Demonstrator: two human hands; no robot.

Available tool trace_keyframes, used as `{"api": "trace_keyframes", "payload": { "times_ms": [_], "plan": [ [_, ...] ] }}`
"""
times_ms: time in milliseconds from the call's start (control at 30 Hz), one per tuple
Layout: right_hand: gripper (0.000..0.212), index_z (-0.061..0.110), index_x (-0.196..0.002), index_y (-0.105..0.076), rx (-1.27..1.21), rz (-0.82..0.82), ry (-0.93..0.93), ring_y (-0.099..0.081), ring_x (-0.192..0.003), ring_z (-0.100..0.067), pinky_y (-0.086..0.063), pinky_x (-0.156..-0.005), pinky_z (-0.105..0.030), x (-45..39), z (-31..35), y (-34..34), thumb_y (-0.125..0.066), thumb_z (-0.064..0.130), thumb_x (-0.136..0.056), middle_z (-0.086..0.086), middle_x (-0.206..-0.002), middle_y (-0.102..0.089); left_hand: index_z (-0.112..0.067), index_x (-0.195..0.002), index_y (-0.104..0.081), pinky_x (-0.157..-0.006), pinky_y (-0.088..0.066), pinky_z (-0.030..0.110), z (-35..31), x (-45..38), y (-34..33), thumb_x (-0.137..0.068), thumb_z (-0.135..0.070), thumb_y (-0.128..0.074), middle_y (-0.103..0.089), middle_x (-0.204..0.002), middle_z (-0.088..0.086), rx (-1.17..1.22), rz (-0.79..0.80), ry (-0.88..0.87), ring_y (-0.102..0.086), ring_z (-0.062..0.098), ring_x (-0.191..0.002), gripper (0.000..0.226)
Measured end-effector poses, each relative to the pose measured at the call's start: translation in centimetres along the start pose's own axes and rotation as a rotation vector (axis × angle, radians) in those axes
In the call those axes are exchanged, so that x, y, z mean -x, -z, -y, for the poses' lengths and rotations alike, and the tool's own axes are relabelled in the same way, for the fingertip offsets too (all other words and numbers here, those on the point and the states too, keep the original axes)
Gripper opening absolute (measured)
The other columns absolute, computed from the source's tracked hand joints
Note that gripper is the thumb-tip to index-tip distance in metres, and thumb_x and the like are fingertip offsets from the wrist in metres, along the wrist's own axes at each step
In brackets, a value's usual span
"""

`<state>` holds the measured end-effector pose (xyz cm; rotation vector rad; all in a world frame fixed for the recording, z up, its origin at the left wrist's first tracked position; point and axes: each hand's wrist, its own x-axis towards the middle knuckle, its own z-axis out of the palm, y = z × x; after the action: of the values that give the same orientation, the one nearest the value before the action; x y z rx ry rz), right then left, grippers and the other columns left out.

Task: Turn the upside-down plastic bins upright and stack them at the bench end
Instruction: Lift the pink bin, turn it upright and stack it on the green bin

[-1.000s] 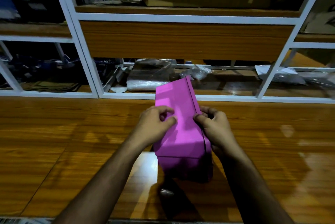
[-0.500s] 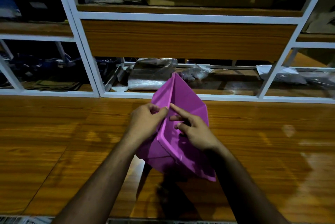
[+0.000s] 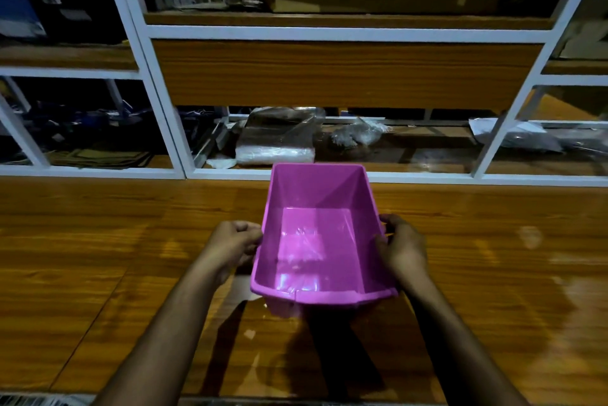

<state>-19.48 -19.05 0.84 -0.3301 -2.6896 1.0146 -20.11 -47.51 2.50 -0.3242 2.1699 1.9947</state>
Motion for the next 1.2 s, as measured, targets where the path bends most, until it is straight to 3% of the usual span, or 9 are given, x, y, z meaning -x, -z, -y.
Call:
{"api": "trace_keyframes", "payload": {
  "times_ms": [233, 300, 367, 433, 567, 633, 733, 967, 1200],
  "plan": [
    [0.038, 0.019, -0.125, -0.063, -0.140, 0.008, -0.078, -0.067, -0.086, -0.027, -0.055, -0.075, -0.035, -0.6, -0.7, -0.2, -0.064, 0.015, -0.087, -0.006, -0.105, -0.070, 0.003, -0.099, -0.067, -0.046, -0.052, 0.023, 0.6, 0.0, 0.2, -0.095, -0.001, -0.052, -0.069, -0.071, 0.008, 0.128, 0.046, 0.019, -0.065, 0.010, -0.053, 0.015],
    [0.026, 0.021, -0.114, -0.067, -0.245, 0.103, -0.149, -0.068, -0.086, -0.027, -0.057, -0.080, -0.042, -1.2, -1.3, -0.4, -0.063, 0.016, -0.089, -0.005, -0.103, -0.072, 0.003, -0.103, -0.067, -0.048, -0.053, 0.023, 0.4, -0.2, 0.3, -0.095, 0.000, -0.051, -0.069, -0.080, 0.011, 0.149, 0.086, 0.031, -0.067, 0.012, -0.059, 0.018],
    [0.015, 0.012, -0.102, -0.070, -0.456, 0.227, -0.272, -0.069, -0.084, -0.029, -0.058, -0.081, -0.044, -1.8, -1.6, -0.2, -0.060, 0.015, -0.092, -0.014, -0.100, -0.075, -0.001, -0.110, -0.067, -0.051, -0.055, 0.025, 0.2, -0.5, 0.5, -0.095, 0.000, -0.048, -0.070, -0.084, 0.010, 0.175, 0.141, 0.062, -0.067, 0.014, -0.065, 0.024],
    [0.019, 0.007, -0.098, -0.069, -0.651, 0.347, -0.383, -0.066, -0.078, -0.026, -0.053, -0.070, -0.034, -2.1, -1.4, 0.5, -0.056, 0.020, -0.095, -0.012, -0.091, -0.074, -0.008, -0.118, -0.065, -0.055, -0.056, 0.028, 0.0, -1.0, 0.8, -0.094, -0.004, -0.048, -0.068, -0.083, 0.006, 0.201, 0.200, 0.106, -0.064, 0.014, -0.068, 0.029],
    [0.022, 0.013, -0.099, -0.066, -0.785, 0.488, -0.442, -0.056, -0.069, -0.016, -0.047, -0.054, -0.026, -2.6, -1.4, 1.6, -0.048, 0.025, -0.098, -0.002, -0.079, -0.062, -0.024, -0.124, -0.056, -0.058, -0.058, 0.030, -0.2, -2.0, 1.4, -0.093, -0.011, -0.051, -0.066, -0.094, 0.007, 0.268, 0.263, 0.178, -0.064, 0.014, -0.065, 0.034],
    [0.019, 0.011, -0.098, -0.064, -0.828, 0.506, -0.442, -0.053, -0.067, -0.015, -0.049, -0.045, -0.022, -2.6, -1.6, 1.5, -0.046, 0.019, -0.097, -0.003, -0.079, -0.059, -0.027, -0.126, -0.057, -0.065, -0.056, 0.033, -0.4, -2.3, 1.5, -0.091, -0.013, -0.053, -0.063, -0.100, 0.010, 0.233, 0.302, 0.183, -0.061, 0.017, -0.072, 0.038],
    [0.022, 0.008, -0.107, -0.064, -0.903, 0.524, -0.404, -0.056, -0.065, -0.015, -0.050, -0.040, -0.021, -2.4, -1.7, 1.5, -0.045, 0.009, -0.096, -0.007, -0.084, -0.061, -0.028, -0.126, -0.059, -0.064, -0.054, 0.032, -0.7, -2.6, 1.3, -0.089, -0.011, -0.053, -0.058, -0.088, 0.006, 0.173, 0.332, 0.174, -0.054, 0.017, -0.069, 0.041],
    [0.026, 0.008, -0.113, -0.064, -1.012, 0.603, -0.370, -0.069, -0.066, -0.016, -0.060, -0.051, -0.027, -1.2, -2.9, 3.3, -0.048, -0.002, -0.094, -0.012, -0.088, -0.069, -0.020, -0.126, -0.056, -0.056, -0.056, 0.031, -0.3, -2.8, 0.8, -0.083, -0.006, -0.056, -0.062, -0.090, 0.009, 0.185, 0.376, 0.154, -0.059, 0.016, -0.058, 0.046],
    [0.029, 0.008, -0.112, -0.066, -1.108, 0.439, -0.420, -0.068, -0.057, -0.012, -0.059, -0.050, -0.026, 2.8, -6.0, 6.3, -0.047, -0.003, -0.092, -0.009, -0.084, -0.071, -0.016, -0.126, -0.055, -0.048, -0.050, 0.025, -0.5, -2.7, -3.2, -0.090, -0.001, -0.046, -0.061, -0.075, 0.003, 0.133, 0.527, 0.114, -0.051, 0.011, -0.049, 0.040]
  ]
}}
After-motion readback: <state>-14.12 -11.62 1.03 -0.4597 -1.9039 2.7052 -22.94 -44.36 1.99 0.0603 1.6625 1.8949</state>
